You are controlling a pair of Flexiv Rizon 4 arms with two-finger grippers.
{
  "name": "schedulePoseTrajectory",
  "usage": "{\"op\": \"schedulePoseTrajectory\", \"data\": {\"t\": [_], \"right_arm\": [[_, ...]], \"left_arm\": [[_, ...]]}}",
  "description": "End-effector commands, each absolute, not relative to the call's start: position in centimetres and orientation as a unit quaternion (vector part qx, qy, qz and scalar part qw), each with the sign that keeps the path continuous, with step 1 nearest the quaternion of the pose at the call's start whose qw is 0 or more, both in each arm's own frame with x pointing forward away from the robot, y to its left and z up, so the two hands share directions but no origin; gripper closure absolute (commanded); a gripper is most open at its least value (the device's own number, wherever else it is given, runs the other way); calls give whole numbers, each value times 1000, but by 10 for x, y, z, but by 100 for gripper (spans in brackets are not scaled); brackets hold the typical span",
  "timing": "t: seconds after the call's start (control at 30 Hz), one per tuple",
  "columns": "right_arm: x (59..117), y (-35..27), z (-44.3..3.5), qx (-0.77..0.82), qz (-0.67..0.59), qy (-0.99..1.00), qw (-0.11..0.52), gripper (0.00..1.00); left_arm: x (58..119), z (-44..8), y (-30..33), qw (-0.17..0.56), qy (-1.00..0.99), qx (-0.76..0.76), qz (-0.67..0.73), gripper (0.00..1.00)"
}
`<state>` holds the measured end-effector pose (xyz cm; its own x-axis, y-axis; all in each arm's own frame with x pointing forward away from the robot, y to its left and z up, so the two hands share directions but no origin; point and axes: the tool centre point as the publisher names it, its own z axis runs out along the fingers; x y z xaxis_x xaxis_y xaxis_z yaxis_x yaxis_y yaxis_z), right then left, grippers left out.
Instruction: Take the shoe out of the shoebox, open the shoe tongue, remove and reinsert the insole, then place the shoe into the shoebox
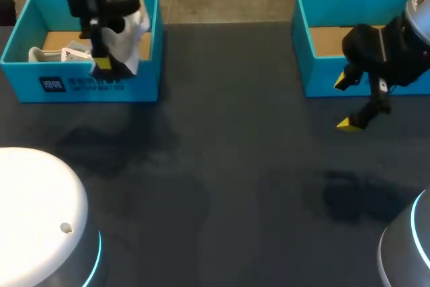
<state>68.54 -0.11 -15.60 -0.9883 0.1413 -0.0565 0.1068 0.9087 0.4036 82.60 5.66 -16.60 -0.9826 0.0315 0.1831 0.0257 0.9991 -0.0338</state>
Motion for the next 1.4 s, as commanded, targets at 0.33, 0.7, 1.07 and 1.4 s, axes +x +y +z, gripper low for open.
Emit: {"op": "schedulePoseTrajectory", "data": {"t": [0.33, 0.7, 1.07, 1.4], "right_arm": [[688, 1, -156, 63, 202, 976, 39, 0], [688, 1, -156, 63, 202, 976, 39, 0], [688, 1, -156, 63, 202, 976, 39, 0], [688, 1, -156, 63, 202, 976, 39, 0]], "left_arm": [[882, -170, 109, 103, -995, -1, 1, 100], [938, -173, 158, 108, -992, 58, 2, 100], [971, -166, 189, 113, -985, 125, 30, 100], [971, -166, 189, 113, -985, 125, 30, 100]]}}
